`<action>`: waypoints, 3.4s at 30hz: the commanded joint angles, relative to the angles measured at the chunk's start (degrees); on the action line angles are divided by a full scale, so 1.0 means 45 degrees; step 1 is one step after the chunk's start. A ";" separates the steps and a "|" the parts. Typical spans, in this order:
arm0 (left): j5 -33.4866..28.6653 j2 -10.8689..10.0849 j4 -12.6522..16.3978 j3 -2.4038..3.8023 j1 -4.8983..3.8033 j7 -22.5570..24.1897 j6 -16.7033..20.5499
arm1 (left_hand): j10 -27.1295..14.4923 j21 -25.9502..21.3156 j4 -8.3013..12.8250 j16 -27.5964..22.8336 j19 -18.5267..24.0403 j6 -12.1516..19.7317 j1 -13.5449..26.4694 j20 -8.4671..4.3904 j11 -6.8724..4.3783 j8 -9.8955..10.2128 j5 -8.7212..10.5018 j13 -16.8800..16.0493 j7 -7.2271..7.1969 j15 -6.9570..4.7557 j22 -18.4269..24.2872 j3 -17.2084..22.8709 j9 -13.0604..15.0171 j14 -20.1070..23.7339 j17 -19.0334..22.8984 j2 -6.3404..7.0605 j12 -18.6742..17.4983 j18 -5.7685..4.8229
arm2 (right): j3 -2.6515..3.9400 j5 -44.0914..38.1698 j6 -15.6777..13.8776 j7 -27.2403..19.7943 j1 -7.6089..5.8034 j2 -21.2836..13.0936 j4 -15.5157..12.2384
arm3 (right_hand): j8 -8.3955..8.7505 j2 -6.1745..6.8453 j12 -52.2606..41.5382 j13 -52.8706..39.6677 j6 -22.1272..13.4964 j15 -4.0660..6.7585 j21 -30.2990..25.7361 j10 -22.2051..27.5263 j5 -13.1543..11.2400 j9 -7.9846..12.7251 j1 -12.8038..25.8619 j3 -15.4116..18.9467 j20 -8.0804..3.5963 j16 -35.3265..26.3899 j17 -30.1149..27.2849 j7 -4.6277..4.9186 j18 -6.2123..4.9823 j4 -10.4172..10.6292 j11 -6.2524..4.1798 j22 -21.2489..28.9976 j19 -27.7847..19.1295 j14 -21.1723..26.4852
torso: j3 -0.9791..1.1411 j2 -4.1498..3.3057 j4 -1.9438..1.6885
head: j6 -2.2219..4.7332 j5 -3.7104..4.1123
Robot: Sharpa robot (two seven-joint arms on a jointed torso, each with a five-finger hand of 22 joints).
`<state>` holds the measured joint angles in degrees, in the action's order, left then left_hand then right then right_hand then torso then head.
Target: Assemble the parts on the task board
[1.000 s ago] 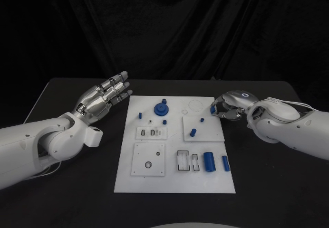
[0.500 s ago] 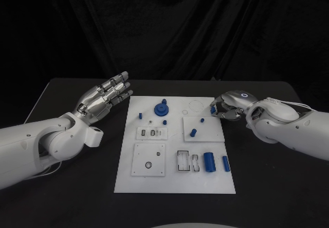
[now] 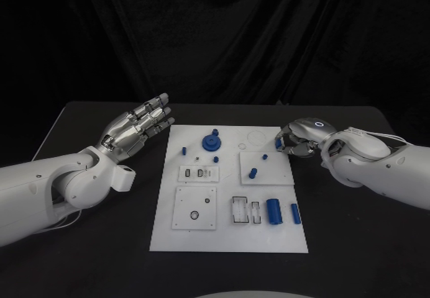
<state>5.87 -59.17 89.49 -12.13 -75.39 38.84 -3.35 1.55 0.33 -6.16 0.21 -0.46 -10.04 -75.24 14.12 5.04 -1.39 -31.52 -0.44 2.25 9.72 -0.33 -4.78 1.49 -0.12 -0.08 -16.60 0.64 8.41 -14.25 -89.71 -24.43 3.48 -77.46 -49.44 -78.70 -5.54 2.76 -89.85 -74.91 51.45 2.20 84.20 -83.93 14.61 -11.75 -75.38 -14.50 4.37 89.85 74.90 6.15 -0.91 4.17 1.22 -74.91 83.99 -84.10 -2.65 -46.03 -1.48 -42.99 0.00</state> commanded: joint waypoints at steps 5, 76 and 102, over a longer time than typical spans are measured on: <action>0.0090 0.0054 -0.0027 0.0008 0.0032 0.0752 -0.0250 | -0.0010 0.0031 0.0082 -0.0039 -0.0020 0.0050 -0.0082 0.0092 0.0084 -0.0046 -0.0098 0.0001 0.0061 0.0107 -0.0013 0.0138 0.0013 0.0017 0.0012 0.0037 -0.0040 0.0004 | 0.0009 -0.0087 -0.0501 -0.0049 0.0040 0.0016 0.0002 | -0.0219 -0.0127 -0.0034 -0.3353 0.0394 0.0095 -0.0073 -0.1350 -0.0014 -0.0149 -0.0113 -0.0045 -0.0130 0.0032 0.3355 -0.0046 -0.0173 0.0025 -0.0101 -0.2853 0.0525 -0.1312 | 0.0004 -0.0012 -0.0012 | -0.0032 -0.0001; 0.0090 0.0431 -0.0142 0.0008 0.0051 0.0434 -0.0402 | -0.0013 0.0034 0.0234 -0.0039 -0.0024 0.0043 0.0004 0.0090 0.0012 -0.0050 -0.0132 0.0001 0.0116 0.0104 -0.0016 0.0310 0.0014 0.0016 0.0011 0.0051 -0.0040 0.0004 | 0.0029 -0.2896 0.0100 0.3041 0.0715 0.3218 -0.2544 | -0.0769 -0.0010 -0.0034 -0.3353 0.1337 0.0050 -0.0424 -0.1350 0.1941 -0.1176 -0.0307 -0.0168 -0.0133 0.0032 0.3355 -0.0070 -0.0257 -0.0455 0.0010 -0.2739 0.0394 -0.1312 | 0.0005 -0.0007 0.0036 | -0.0403 -0.0414; 0.0090 0.0480 -0.0240 0.0008 0.0079 0.0400 -0.0522 | -0.0021 0.0037 0.0271 -0.0039 -0.0028 0.0068 0.0034 0.0099 0.0023 -0.0045 -0.0138 0.0003 0.0128 0.0112 -0.0018 0.0377 0.0010 0.0016 0.0012 0.0026 -0.0043 0.0005 | 0.0030 -0.2911 0.0562 0.3015 0.0784 0.3427 -0.2355 | 0.0404 0.0213 -0.0034 -0.3353 -0.0696 -0.0059 -0.1216 -0.1350 -0.0083 -0.0739 0.0519 -0.0065 -0.0007 0.0032 0.3355 0.0213 -0.0437 -0.0305 0.0107 -0.2485 0.0027 -0.1312 | 0.0000 0.0006 0.0027 | -0.0483 -0.0423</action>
<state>5.88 -57.07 88.39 -12.13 -75.15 38.85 -4.72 1.56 0.33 -4.81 0.20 -0.46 -9.83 -75.24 14.12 5.04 -1.39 -31.74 -0.44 2.46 9.72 -0.33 -3.44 1.49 -0.12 -0.11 -16.61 0.64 8.41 -14.09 -102.30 -23.07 15.68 -74.09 -34.04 -89.36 -4.03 3.64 -89.85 -74.91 48.75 2.34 78.98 -83.92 14.53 -15.15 -73.37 -15.00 4.00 89.85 74.92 7.09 -1.83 2.72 1.23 -74.91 83.95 -83.93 -2.65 -45.99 -1.35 -45.15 -1.88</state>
